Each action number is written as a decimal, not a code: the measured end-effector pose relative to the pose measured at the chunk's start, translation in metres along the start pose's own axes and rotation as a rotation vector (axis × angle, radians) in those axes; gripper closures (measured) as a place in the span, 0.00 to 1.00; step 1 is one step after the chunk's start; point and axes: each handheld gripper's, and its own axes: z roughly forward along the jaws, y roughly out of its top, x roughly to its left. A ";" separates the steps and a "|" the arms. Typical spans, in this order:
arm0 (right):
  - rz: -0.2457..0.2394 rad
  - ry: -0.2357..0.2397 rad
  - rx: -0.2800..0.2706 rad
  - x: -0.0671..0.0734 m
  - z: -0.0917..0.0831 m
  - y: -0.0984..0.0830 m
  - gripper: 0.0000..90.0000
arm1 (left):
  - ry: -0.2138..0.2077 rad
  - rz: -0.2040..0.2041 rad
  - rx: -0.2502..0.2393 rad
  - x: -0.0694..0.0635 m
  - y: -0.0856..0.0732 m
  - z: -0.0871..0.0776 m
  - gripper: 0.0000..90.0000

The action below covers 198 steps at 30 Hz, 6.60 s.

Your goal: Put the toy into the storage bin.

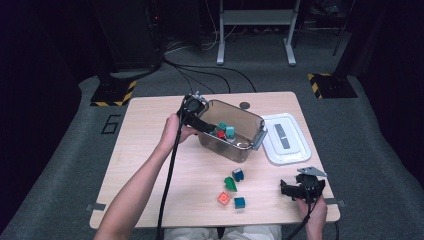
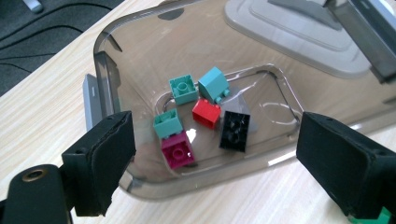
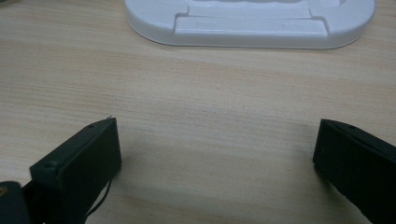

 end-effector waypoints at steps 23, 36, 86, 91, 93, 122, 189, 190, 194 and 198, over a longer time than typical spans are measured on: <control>0.000 -0.002 0.000 0.000 0.000 0.000 0.00 | -0.028 -0.021 -0.011 -0.029 -0.071 -0.011 0.12; 0.001 -0.003 0.000 0.000 0.000 0.000 0.00 | -0.044 -0.020 -0.004 -0.046 -0.095 0.006 0.11; 0.002 -0.002 0.000 0.000 0.000 0.000 0.00 | -0.256 0.107 0.090 -0.134 -0.103 0.079 0.16; 0.001 -0.002 0.000 0.000 0.000 0.000 0.00 | -0.246 0.118 0.102 -0.137 -0.105 0.083 0.23; 0.002 -0.002 0.000 0.000 0.000 0.000 0.00 | -0.247 0.123 0.100 -0.138 -0.105 0.084 0.29; 0.002 -0.002 0.000 0.000 0.000 0.000 0.00 | -0.196 0.104 0.073 -0.116 -0.115 0.070 0.47; 0.002 -0.002 0.000 0.000 0.000 0.000 0.00 | 0.029 0.026 -0.064 -0.023 -0.069 -0.027 0.48; 0.002 -0.002 -0.001 0.000 0.000 0.000 0.00 | 0.032 0.029 -0.069 -0.022 -0.067 -0.028 0.48; 0.002 -0.002 0.000 0.000 0.000 0.000 0.00 | 0.043 0.035 -0.072 -0.020 -0.060 -0.031 0.48; 0.002 -0.002 0.000 0.000 0.000 0.000 0.00 | 0.051 0.033 -0.083 -0.018 -0.055 -0.034 0.48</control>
